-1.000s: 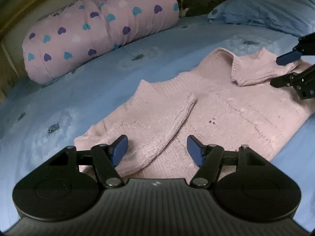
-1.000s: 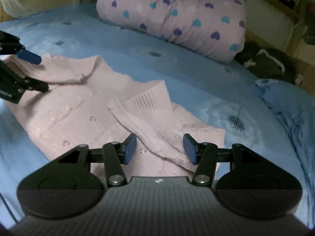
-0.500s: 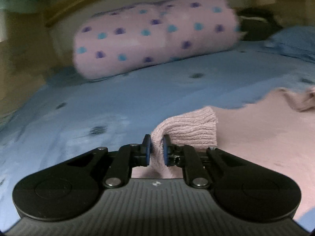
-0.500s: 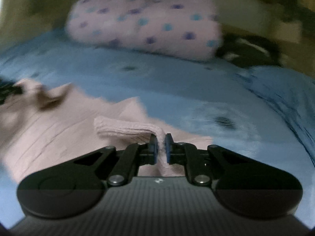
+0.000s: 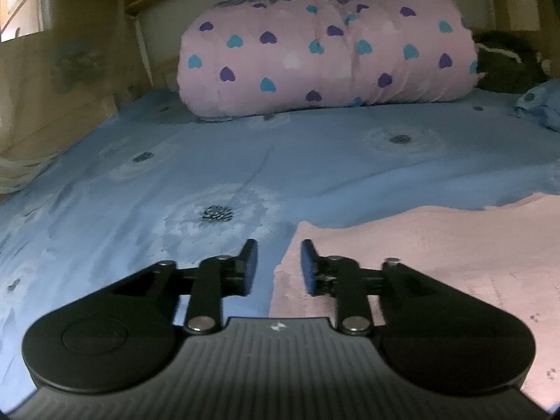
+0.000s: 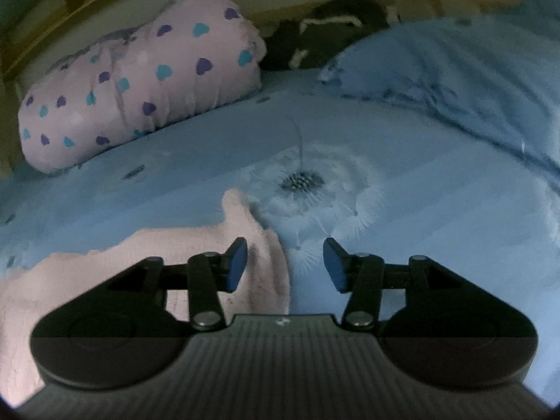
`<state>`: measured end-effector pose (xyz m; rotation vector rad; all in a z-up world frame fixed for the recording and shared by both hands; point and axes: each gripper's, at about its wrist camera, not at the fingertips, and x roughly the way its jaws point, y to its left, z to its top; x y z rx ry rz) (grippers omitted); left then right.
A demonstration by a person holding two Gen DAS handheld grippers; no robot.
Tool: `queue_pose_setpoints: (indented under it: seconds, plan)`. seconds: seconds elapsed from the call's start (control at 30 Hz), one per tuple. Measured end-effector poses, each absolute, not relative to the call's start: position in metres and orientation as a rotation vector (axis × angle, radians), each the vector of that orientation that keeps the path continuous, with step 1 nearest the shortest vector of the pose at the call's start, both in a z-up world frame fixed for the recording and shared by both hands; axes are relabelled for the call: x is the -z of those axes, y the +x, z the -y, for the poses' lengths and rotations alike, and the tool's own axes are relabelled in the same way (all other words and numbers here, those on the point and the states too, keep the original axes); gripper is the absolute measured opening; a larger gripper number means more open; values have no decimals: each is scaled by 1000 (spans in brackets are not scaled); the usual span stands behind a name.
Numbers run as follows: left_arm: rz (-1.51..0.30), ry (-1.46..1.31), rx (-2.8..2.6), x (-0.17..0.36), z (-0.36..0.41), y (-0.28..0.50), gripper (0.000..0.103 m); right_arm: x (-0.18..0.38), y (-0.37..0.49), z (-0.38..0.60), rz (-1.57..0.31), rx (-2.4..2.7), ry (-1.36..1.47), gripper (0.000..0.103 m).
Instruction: Fold small clothes
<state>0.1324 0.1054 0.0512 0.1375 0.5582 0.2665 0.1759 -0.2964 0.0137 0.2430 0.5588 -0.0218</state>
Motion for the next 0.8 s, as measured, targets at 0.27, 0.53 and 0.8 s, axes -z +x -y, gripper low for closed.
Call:
queue_pose_setpoints:
  seconds: [0.27,0.53,0.8]
  plan:
    - [-588,184,-171,-46,-78,123,52,-32,162,281,-427,-60,133,51]
    - [-659,209,-215,-14,-81,133,67,9,188,292,-608,-112,283,47]
    - [-681,105,-207,-25,-95,131,78,3,183,281,-591,-67,200,48]
